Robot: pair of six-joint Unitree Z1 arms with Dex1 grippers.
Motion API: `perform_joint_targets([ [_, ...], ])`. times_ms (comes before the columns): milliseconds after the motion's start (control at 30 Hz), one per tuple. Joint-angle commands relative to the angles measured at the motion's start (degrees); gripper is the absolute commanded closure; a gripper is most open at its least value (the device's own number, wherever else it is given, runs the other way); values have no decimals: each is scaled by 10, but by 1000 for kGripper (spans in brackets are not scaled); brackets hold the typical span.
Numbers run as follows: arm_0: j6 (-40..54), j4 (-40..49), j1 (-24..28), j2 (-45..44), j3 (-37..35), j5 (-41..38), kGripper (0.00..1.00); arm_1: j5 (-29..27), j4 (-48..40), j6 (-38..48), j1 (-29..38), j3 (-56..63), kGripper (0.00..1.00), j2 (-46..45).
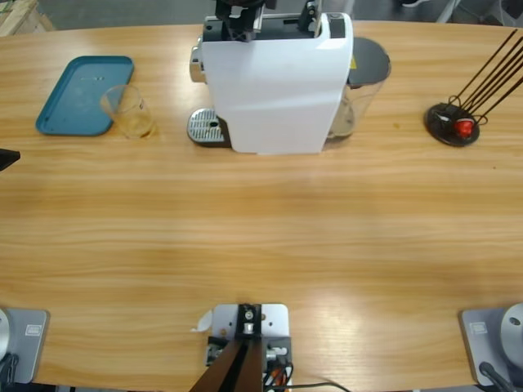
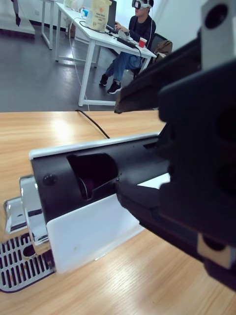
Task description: Pour coffee
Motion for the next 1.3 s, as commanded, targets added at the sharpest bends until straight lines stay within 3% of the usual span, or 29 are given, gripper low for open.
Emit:
perform_joint_targets([
  [33, -7, -7, -5, -5, 21, -7, 142, 33, 37, 40, 27, -165, 0, -65],
  [233, -7, -6, -5, -3, 21, -6, 142, 5, 56, 163, 40, -124, 35, -184],
  [433, -7, -7, -5, 4, 20, -5, 142, 10, 55, 180, 40, -28, 5, -250],
  [467, -7, -6, -5, 3, 20, -5, 142, 0, 56, 175, 40, 1, 157, -262],
  [533, -7, -6, -5, 0, 20, -4, 143, -8, 54, 176, 32, 38, 759, -283],
  [567, -7, -6, -5, -1, 20, -4, 145, -10, 54, 188, 23, 52, 986, -291],
  [700, -7, -6, -5, -4, 20, -4, 147, 6, 44, 306, -13, 132, 1000, -317],
  [900, -7, -6, -5, -18, 20, -4, 147, 48, -31, 316, -19, 194, 1000, -285],
  [1100, -8, -5, -5, -28, 20, -4, 147, -8, -115, 298, -29, 207, 1000, -248],
  [1300, -8, -5, -5, -40, 21, -4, 147, -39, -140, 293, -38, 208, 1000, -205],
])
